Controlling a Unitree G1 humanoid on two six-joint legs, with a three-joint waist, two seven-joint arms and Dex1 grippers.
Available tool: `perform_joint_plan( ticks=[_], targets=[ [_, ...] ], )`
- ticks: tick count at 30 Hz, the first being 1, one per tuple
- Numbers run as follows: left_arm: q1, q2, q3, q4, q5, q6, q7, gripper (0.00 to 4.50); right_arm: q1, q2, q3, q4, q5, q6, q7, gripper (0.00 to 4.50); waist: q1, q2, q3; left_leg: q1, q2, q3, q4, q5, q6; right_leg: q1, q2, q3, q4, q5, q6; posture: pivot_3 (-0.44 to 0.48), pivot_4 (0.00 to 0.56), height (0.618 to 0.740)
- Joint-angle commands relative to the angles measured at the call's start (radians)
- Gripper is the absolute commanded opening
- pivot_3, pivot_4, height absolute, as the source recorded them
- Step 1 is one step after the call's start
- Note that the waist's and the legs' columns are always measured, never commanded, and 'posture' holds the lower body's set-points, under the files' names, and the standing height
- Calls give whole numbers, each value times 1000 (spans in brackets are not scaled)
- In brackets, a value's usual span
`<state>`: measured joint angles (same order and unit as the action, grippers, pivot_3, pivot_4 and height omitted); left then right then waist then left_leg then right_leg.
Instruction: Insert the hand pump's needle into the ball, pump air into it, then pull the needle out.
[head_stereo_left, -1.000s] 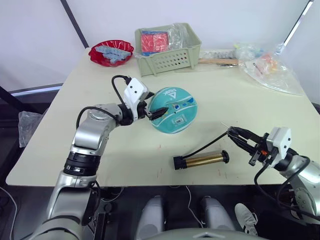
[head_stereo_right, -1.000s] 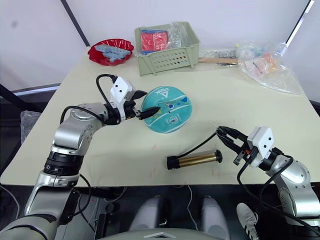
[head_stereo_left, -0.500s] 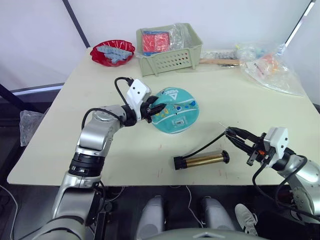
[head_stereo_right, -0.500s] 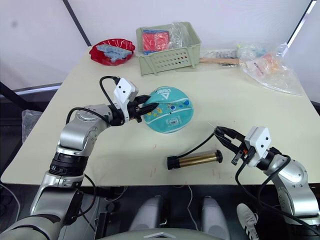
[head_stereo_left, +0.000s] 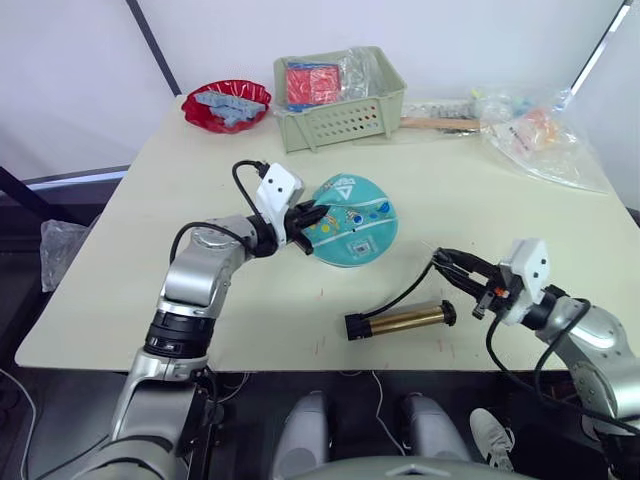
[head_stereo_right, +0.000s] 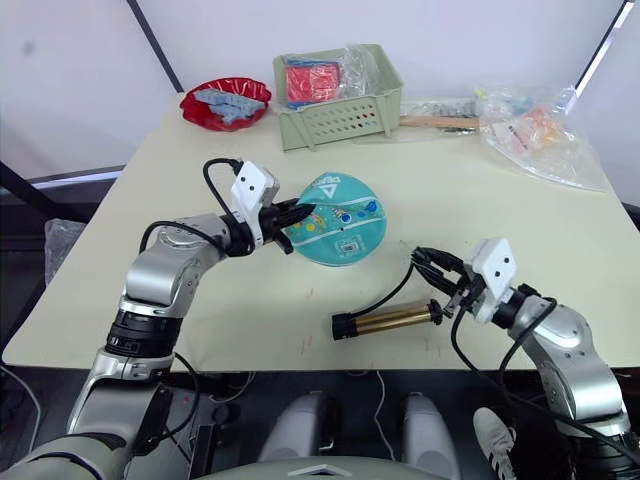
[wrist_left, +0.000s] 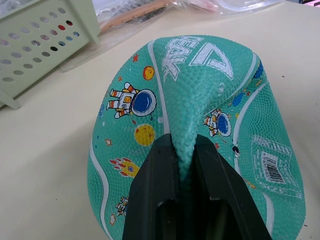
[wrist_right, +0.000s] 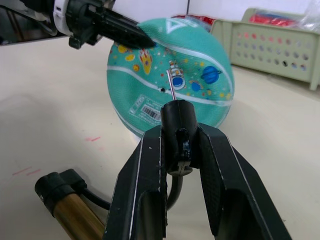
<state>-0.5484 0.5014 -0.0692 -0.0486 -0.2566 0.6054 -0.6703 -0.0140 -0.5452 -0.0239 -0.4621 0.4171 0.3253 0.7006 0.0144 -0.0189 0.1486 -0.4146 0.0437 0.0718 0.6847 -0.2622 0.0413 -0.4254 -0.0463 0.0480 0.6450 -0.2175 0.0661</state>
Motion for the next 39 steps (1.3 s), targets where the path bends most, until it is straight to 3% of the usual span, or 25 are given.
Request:
perform_joint_plan(
  ticks=[1, 6, 10, 19, 27, 31, 39],
  targets=[
    [11, -12, -2, -24, 8, 3, 18, 12, -51, -19, 27, -59, -8, 113, -49, 382, 1, 0, 0, 0, 0, 0, 0, 0, 0, 0, 0, 0, 0, 0, 0, 0, 150, 738],
    [18, -26, -10, -25, 11, -1, 32, 12, -130, -44, 85, -69, -70, 229, -98, 382, -2, 0, 0, 0, 0, -1, 0, 0, 0, 1, 0, -1, -1, 0, 0, 0, 150, 738],
    [21, -45, -25, -24, 21, -8, 39, 12, -273, -77, 134, -51, -60, 443, -111, 382, 1, 0, 0, 1, 0, -1, 1, 0, 0, 2, 0, -2, -1, 0, 0, 0, 150, 738],
    [14, -65, -38, 0, 44, -28, 26, 12, -502, -104, 198, -21, 14, 753, -55, 382, 5, 0, 0, 0, 0, -4, 2, 0, 0, 4, -1, -5, -2, -1, -2, 0, 150, 738],
    [11, -75, -46, 15, 60, -46, 14, 12, -709, -132, 316, 88, 4, 901, -4, 382, 3, 0, 0, 0, -1, -7, 2, 0, 0, 6, -2, -8, -3, -1, -2, 0, 150, 738],
    [11, -82, -49, 19, 67, -53, 12, 12, -831, -82, 377, 179, -10, 938, 0, 382, 4, 0, 0, 0, -1, -8, 2, 0, 0, 6, -2, -9, -3, -1, -2, 0, 150, 738],
    [16, -94, -51, 16, 77, -53, 7, 12, -928, -8, 448, 314, -60, 927, -16, 382, 6, 1, 0, 0, -3, -9, 2, 0, 0, 7, -4, -11, -3, 0, 0, 0, 150, 738]
  ],
)
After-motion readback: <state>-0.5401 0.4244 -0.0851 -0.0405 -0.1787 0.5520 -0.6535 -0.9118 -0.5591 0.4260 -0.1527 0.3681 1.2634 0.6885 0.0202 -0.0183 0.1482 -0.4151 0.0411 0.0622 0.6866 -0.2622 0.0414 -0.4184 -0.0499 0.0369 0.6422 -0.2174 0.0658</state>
